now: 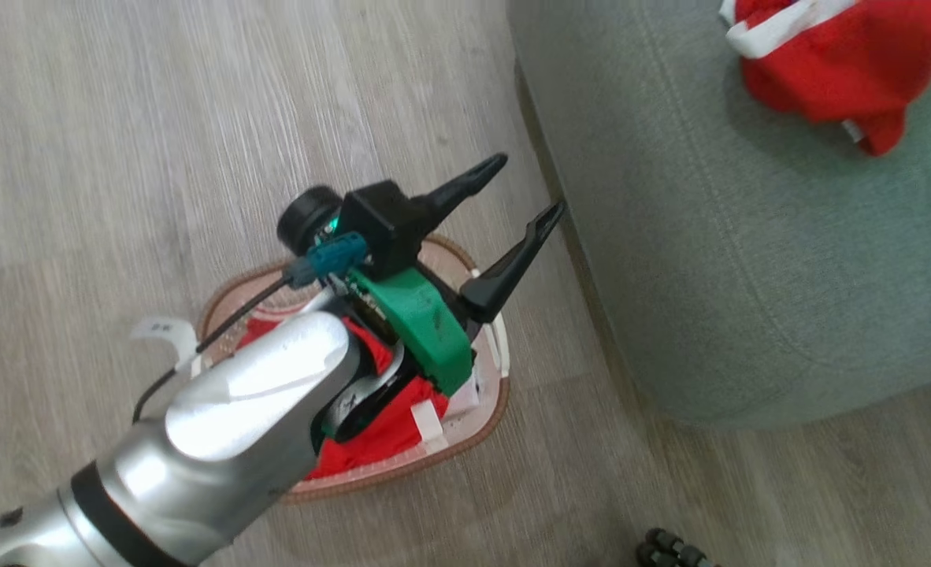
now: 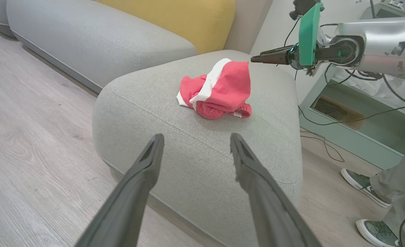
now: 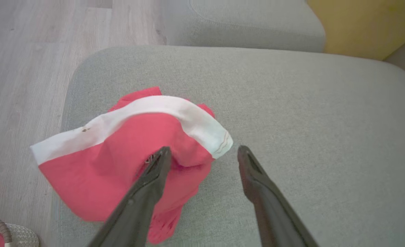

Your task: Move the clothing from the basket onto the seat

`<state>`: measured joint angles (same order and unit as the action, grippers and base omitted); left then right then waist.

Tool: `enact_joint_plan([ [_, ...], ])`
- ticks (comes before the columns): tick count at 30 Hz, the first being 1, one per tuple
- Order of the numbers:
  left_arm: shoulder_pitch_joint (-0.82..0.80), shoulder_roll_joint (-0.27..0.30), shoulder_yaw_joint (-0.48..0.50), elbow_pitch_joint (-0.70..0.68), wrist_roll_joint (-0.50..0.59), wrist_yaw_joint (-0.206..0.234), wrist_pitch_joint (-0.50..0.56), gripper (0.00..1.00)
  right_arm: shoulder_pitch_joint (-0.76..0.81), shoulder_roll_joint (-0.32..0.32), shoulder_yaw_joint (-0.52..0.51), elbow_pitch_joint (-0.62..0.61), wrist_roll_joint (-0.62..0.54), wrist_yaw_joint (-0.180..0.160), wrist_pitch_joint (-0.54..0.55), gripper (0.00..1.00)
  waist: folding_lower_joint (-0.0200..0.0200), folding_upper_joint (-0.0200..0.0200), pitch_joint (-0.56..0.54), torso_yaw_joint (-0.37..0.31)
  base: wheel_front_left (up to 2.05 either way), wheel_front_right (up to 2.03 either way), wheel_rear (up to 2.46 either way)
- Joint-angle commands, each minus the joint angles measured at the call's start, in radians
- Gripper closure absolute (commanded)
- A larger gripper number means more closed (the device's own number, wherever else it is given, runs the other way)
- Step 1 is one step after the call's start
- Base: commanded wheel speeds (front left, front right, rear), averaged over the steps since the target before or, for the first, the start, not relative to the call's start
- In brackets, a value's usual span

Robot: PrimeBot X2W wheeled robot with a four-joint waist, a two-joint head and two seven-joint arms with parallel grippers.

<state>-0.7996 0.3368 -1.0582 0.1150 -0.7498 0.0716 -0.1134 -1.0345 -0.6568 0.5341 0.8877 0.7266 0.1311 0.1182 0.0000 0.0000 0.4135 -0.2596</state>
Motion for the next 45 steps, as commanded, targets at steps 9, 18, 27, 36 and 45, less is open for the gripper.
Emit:
enact_joint_plan([
  [9, 0.052, 0.012, 0.047, -0.017, -0.037, 0.030, -0.051, 0.00, 0.104, -0.133, -0.001, -0.146, 0.057, 0.000, -0.057, 0.00, 0.0000, 0.0000, -0.156, 0.017, 0.00, 0.00, 0.00],
  [18, 0.104, 0.026, 0.079, -0.016, -0.069, 0.057, -0.085, 0.00, 0.200, -0.173, -0.072, -0.281, 0.059, 0.000, -0.163, 0.00, 0.0000, 0.0000, -0.229, 0.076, 0.00, 0.00, 0.00],
  [27, 0.150, 0.055, 0.123, -0.007, -0.070, 0.105, -0.118, 0.00, 0.395, -0.107, -0.283, -0.448, -0.020, 0.000, -0.249, 0.00, 0.0000, 0.0000, -0.297, 0.165, 0.00, 0.00, 0.00],
  [36, 0.231, 0.104, 0.211, -0.005, -0.075, 0.153, -0.142, 0.00, 0.666, 0.050, -0.488, -0.658, -0.141, 0.000, -0.265, 0.00, 0.0000, 0.0000, -0.337, 0.236, 0.00, 0.00, 0.00],
  [45, 0.350, 0.137, 0.329, -0.041, -0.038, 0.174, -0.148, 0.00, 0.897, 0.262, -0.574, -0.856, -0.236, 0.000, -0.256, 0.00, 0.0000, 0.0000, -0.377, 0.284, 0.00, 0.00, 0.00],
])
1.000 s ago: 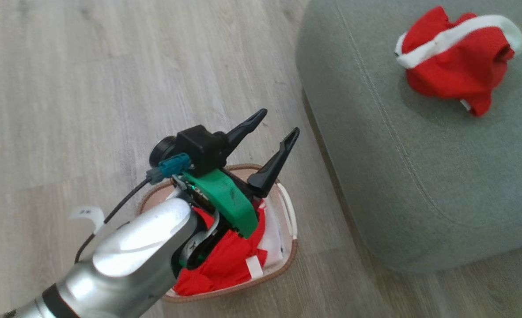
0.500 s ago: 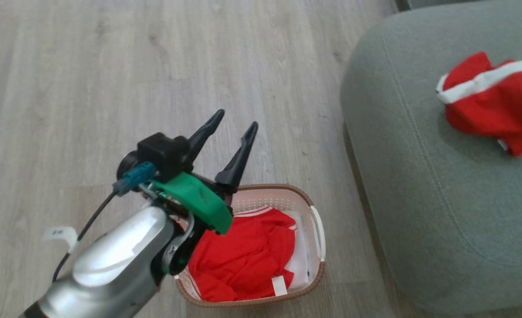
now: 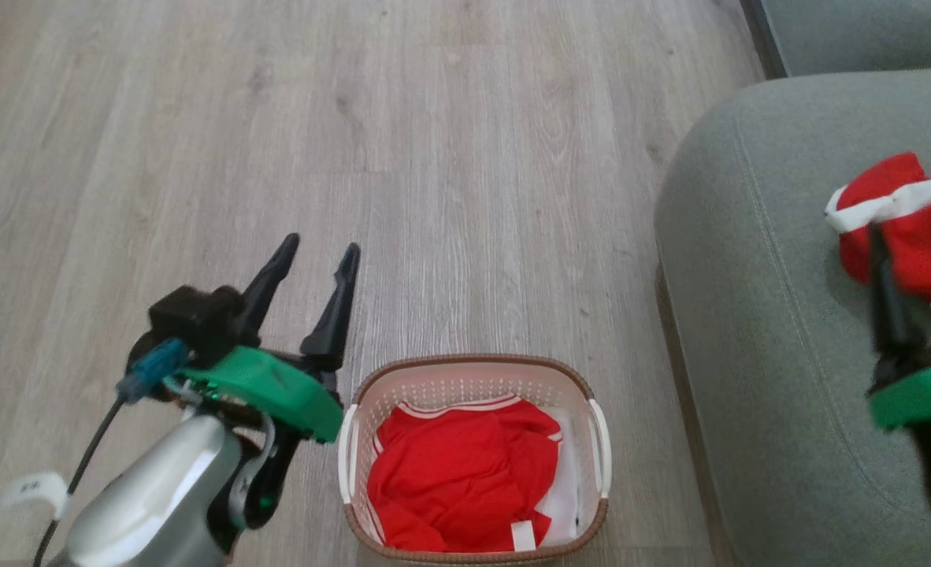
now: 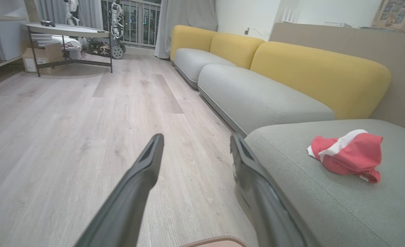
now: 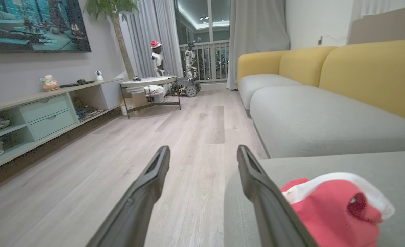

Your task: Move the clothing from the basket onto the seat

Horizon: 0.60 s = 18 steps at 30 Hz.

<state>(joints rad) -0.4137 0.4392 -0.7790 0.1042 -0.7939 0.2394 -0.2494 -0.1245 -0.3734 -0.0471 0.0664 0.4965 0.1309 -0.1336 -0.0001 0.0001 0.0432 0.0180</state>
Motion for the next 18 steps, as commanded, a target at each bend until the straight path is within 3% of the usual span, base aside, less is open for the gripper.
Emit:
enact_joint_plan([
  [1, -0.019, 0.038, 0.066, -0.038, 0.014, 0.009, -0.012, 0.00, 0.009, -0.001, 0.008, -0.048, -0.016, 0.000, -0.005, 0.00, 0.0001, -0.0001, -0.010, 0.010, 0.00, 0.00, 0.00],
  [9, 0.153, 0.013, 0.257, -0.104, 0.095, 0.024, -0.012, 0.00, 0.120, 0.141, 0.024, -0.108, -0.065, 0.000, -0.027, 0.00, 0.0001, -0.0001, -0.035, 0.027, 0.00, 0.00, 0.00],
  [18, 0.281, -0.057, 0.404, -0.120, 0.219, -0.012, -0.012, 0.00, 0.163, 0.190, 0.059, -0.116, -0.154, 0.000, -0.059, 0.00, 0.0001, -0.0001, -0.033, 0.031, 0.00, 0.00, 0.00],
])
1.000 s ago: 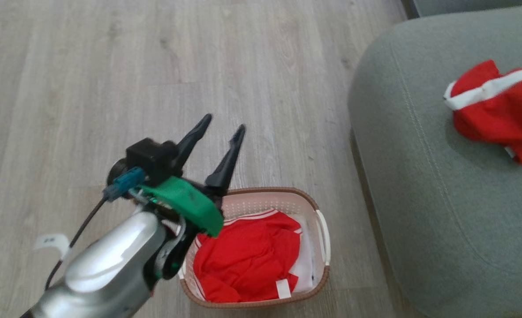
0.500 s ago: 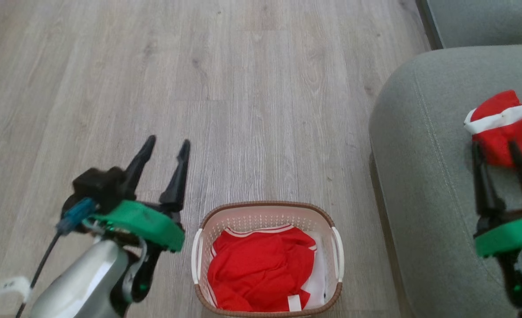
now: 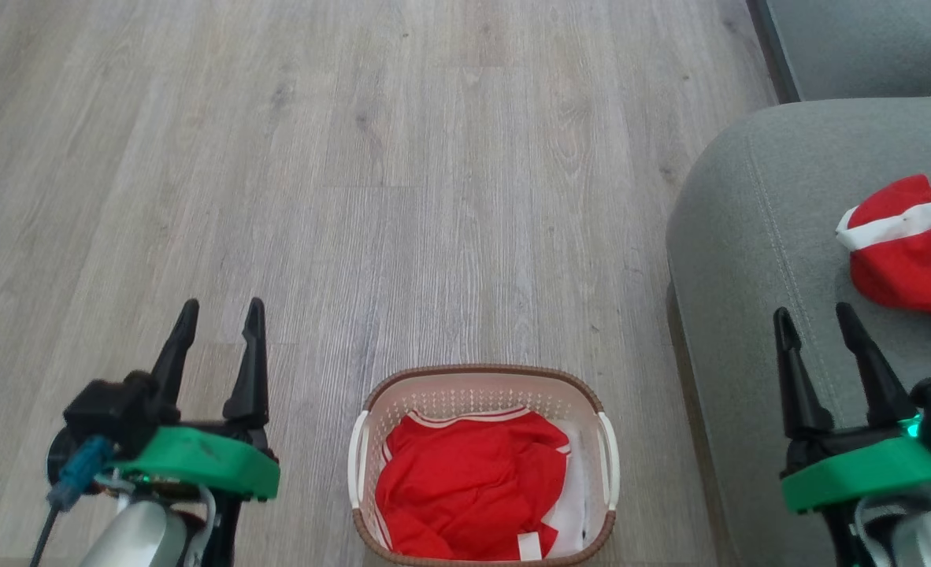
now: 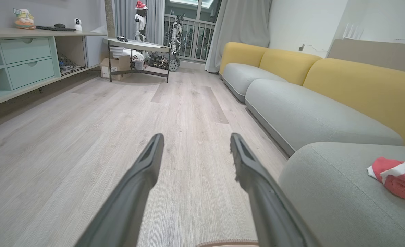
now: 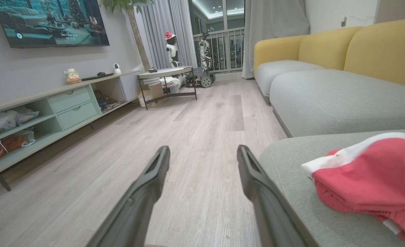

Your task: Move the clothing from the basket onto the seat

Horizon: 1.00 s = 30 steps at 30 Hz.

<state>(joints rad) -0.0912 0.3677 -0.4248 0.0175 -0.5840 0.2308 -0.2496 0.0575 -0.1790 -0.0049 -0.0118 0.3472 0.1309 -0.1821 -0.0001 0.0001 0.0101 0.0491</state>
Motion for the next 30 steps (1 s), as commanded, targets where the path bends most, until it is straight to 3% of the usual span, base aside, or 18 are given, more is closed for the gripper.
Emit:
enact_joint_plan([
  [1, -0.030, 0.006, 0.061, -0.031, 0.026, -0.010, -0.012, 0.00, -0.015, 0.002, 0.016, -0.036, -0.014, 0.000, -0.015, 0.00, 0.0001, -0.0001, 0.001, 0.000, 0.00, 0.00, 0.00],
  [15, 0.011, -0.082, 0.167, 0.016, 0.146, -0.108, -0.012, 0.00, -0.019, 0.033, 0.027, -0.022, -0.037, 0.000, -0.043, 0.00, 0.0001, -0.0001, 0.020, -0.011, 0.00, 0.00, 0.00],
  [30, 0.013, -0.140, 0.218, 0.043, 0.200, -0.164, -0.012, 0.00, -0.034, 0.027, 0.031, -0.025, -0.033, 0.000, -0.040, 0.00, 0.0001, -0.0001, 0.036, -0.031, 0.00, 0.00, 0.00],
])
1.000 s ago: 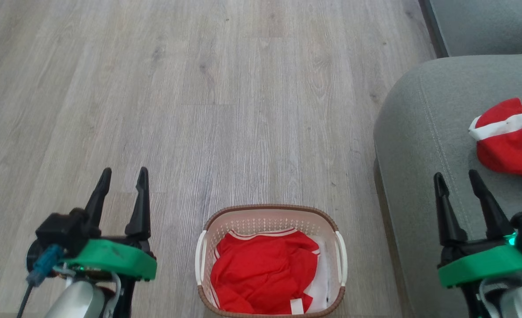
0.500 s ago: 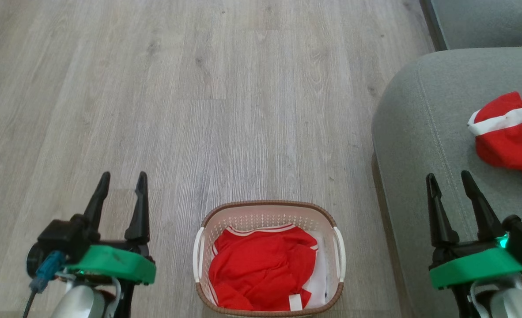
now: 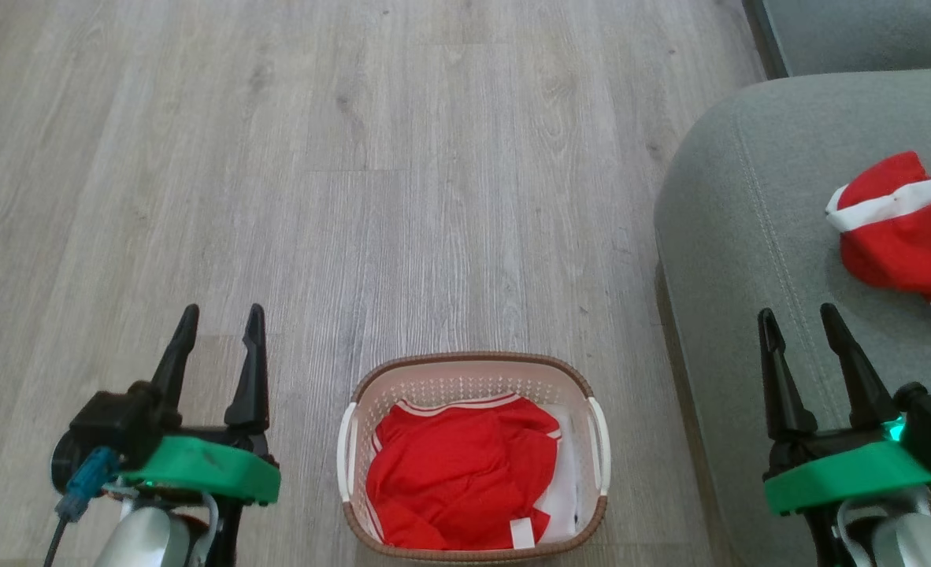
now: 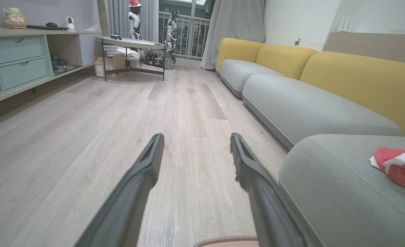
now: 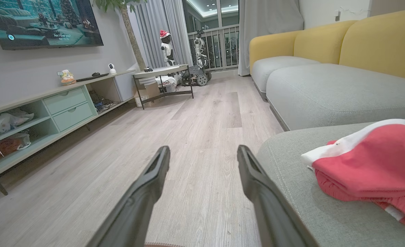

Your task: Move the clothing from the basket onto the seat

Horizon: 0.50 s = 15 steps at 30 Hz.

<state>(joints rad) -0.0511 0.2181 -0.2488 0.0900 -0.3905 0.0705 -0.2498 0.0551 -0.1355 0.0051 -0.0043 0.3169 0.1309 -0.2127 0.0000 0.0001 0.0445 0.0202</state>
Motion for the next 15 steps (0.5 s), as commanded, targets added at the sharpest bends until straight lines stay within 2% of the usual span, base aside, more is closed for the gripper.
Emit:
enact_joint_plan([
  [1, -0.028, 0.007, 0.044, -0.028, 0.009, -0.007, -0.012, 0.00, -0.033, -0.016, 0.020, -0.033, -0.003, 0.000, -0.009, 0.00, 0.0000, -0.0001, 0.003, -0.005, 0.00, 0.00, 0.00],
  [15, -0.071, -0.017, 0.049, -0.006, 0.032, -0.044, -0.012, 0.00, -0.093, -0.024, 0.011, -0.061, -0.006, 0.000, -0.007, 0.00, 0.0000, -0.0001, 0.072, -0.075, 0.00, 0.00, 0.00],
])
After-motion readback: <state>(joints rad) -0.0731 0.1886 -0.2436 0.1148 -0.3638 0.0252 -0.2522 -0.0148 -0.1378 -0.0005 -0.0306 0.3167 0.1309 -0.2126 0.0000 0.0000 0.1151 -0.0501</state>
